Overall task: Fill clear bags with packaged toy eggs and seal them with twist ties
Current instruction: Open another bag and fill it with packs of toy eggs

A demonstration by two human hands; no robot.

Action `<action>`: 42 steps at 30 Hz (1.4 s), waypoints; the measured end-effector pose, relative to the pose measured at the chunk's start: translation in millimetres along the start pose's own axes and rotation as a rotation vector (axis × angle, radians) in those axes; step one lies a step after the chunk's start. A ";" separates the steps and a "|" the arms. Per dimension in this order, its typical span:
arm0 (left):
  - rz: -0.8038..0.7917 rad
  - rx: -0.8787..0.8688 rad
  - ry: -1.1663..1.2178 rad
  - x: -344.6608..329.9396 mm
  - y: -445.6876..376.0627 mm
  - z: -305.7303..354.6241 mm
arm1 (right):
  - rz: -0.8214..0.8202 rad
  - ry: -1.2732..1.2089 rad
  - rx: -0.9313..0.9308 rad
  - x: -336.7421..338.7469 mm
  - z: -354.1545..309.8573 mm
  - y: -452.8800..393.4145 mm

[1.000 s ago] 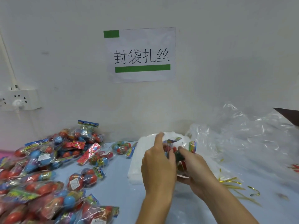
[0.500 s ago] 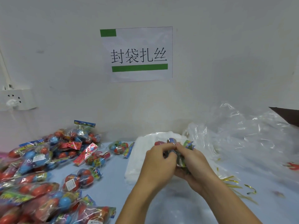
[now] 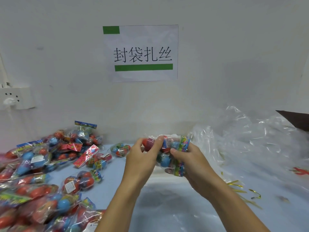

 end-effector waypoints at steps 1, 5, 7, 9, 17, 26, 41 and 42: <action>-0.013 -0.001 0.012 -4.2 2.2 0.0 | -0.027 -0.029 -0.008 -1.0 -0.1 0.1; -0.014 -0.018 -0.189 -20.7 10.5 -4.1 | -0.064 -0.032 -0.021 -7.6 3.0 2.2; -0.051 0.068 -0.108 -22.8 10.1 -9.8 | -0.017 -0.020 0.020 -5.9 1.2 1.9; -0.075 0.151 0.009 -20.7 7.8 -12.5 | -0.010 0.029 0.080 -5.9 -3.4 2.0; -0.106 0.298 0.044 -13.4 9.0 -15.4 | -0.069 0.106 0.054 -8.3 2.6 0.9; 0.120 0.027 -0.142 -25.3 15.9 -4.5 | 0.285 0.098 -0.065 5.5 11.1 -1.4; 0.248 0.092 -0.196 -3.6 11.2 -9.5 | 0.080 0.222 0.051 -24.3 1.0 10.7; 0.244 0.088 -0.197 -3.6 10.9 -9.4 | 0.107 0.226 0.059 -23.7 1.4 10.2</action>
Point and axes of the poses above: each hand's wrist, its own y-axis away from the middle knuckle, its own x-axis out of the back of the hand, z = x × y, the point moved 7 cm from there along -y, towards the middle knuckle, and after that the axes turned 4 degrees about z, right-handed, at the moved point
